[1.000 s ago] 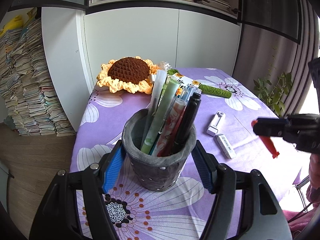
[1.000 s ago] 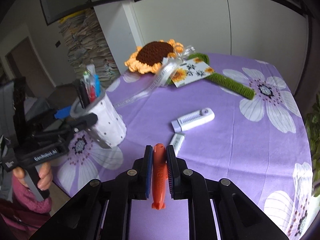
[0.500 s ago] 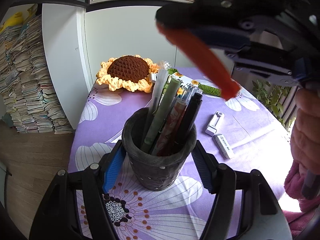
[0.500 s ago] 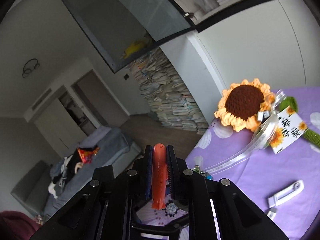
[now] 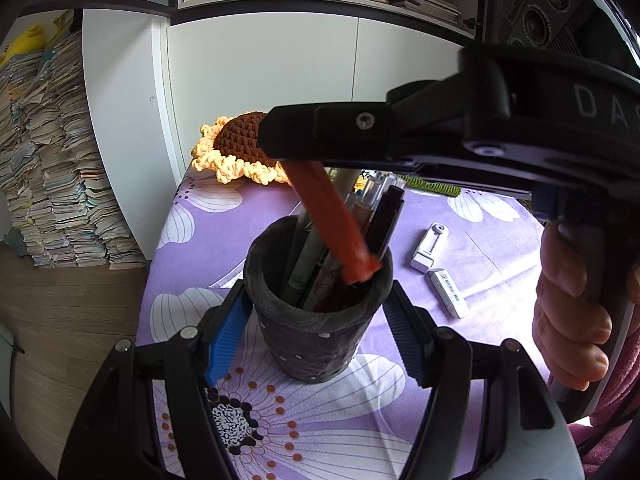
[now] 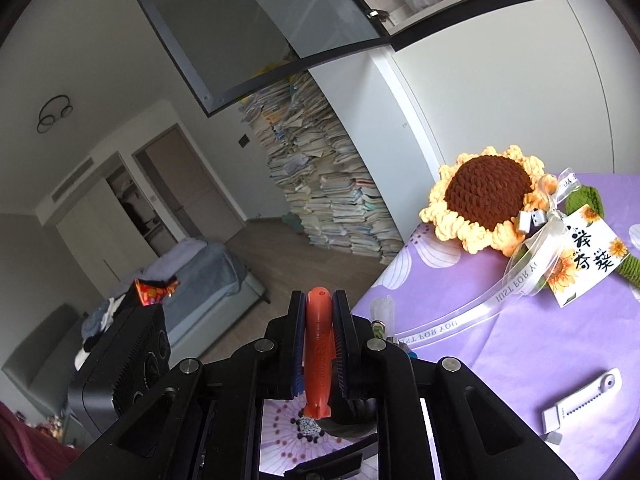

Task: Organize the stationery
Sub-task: 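Lift the orange item and drop it into the cup in the left gripper, then grasp the white eraser with the right gripper, then lift the white eraser and drop it into the held cup, then grasp the white correction tape with the right gripper, then lift the correction tape and drop it into the held cup, then lower the filled cup onto the table beside the sunflower with the left gripper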

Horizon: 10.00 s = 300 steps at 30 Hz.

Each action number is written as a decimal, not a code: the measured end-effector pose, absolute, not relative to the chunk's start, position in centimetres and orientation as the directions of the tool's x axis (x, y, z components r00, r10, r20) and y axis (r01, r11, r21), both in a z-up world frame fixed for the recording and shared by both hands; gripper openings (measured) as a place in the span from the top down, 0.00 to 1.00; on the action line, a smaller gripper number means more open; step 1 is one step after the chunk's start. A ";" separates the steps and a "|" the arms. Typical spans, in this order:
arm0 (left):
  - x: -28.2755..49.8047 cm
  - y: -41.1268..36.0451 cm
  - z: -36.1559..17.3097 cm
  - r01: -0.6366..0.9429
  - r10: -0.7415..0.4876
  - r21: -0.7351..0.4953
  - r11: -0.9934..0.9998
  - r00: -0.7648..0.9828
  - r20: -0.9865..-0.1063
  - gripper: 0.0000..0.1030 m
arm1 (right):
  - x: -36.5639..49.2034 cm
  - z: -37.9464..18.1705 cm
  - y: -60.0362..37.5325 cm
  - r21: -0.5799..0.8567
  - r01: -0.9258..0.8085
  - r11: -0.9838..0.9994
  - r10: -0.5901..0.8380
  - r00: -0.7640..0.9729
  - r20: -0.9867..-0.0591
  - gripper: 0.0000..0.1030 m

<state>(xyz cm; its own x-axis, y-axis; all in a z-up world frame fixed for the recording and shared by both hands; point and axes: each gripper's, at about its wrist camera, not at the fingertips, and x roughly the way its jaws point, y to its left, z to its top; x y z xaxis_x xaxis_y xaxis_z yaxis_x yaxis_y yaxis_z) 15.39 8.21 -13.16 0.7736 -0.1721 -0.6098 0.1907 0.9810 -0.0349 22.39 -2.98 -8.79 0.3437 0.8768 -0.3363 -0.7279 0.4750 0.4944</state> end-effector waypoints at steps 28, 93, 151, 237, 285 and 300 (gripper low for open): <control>15.3 8.0 -13.1 0.188 -0.166 -0.028 0.982 0.774 -0.611 0.36 | 20.4 -8.4 -5.2 0.444 -0.720 0.533 0.837 0.375 -0.398 0.85; 15.4 8.1 -13.1 0.191 -0.167 -0.027 0.981 0.773 -0.612 0.36 | 19.4 -7.1 -11.0 0.296 -0.493 0.818 0.557 0.550 -0.622 0.83; 15.5 8.0 -13.2 0.190 -0.166 -0.028 0.981 0.769 -0.617 0.35 | 31.3 -17.8 -16.0 0.511 0.042 0.858 0.475 0.312 -0.823 0.53; 15.5 7.5 -12.3 0.188 -0.157 -0.009 0.982 0.790 -0.593 0.31 | 22.1 -4.0 -1.6 0.289 -0.775 0.563 0.751 0.333 -0.570 0.74; 17.0 7.1 -13.6 0.092 -0.076 -0.006 0.996 0.773 -0.630 0.26 | 19.8 -13.6 -17.1 0.394 -0.415 0.820 0.564 0.471 -0.678 0.60; 18.3 6.9 -13.9 0.060 -0.064 -0.029 0.998 0.756 -0.652 0.20 | 19.0 -13.7 -17.1 0.259 -0.393 0.883 0.452 0.556 -0.697 0.60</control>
